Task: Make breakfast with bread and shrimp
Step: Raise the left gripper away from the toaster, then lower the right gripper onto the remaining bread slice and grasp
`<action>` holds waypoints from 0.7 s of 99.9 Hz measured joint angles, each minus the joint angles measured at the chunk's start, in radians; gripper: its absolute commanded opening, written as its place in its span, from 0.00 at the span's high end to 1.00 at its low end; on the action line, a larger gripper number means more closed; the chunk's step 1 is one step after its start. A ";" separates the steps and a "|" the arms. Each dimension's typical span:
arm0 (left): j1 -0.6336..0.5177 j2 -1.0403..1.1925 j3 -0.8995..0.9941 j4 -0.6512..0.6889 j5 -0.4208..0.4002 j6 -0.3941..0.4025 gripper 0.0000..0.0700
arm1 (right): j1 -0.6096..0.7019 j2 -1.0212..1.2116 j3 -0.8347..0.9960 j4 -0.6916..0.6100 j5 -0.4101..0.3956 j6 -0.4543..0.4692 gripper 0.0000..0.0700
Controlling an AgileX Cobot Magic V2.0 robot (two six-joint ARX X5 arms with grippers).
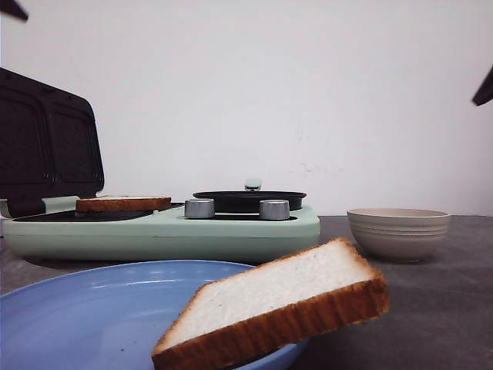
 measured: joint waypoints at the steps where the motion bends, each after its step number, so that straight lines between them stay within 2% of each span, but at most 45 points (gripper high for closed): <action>1: 0.001 -0.007 -0.010 0.003 0.000 -0.003 0.05 | 0.004 0.005 -0.003 0.003 -0.003 0.001 0.40; 25: 0.002 -0.180 -0.184 0.040 0.000 -0.080 0.05 | 0.143 0.128 -0.082 0.099 -0.060 0.069 0.40; 50: 0.002 -0.335 -0.272 0.033 -0.008 -0.111 0.05 | 0.314 0.251 -0.089 0.219 -0.061 0.155 0.40; 70: 0.002 -0.427 -0.336 -0.002 -0.008 -0.140 0.05 | 0.412 0.326 -0.090 0.267 -0.045 0.181 0.40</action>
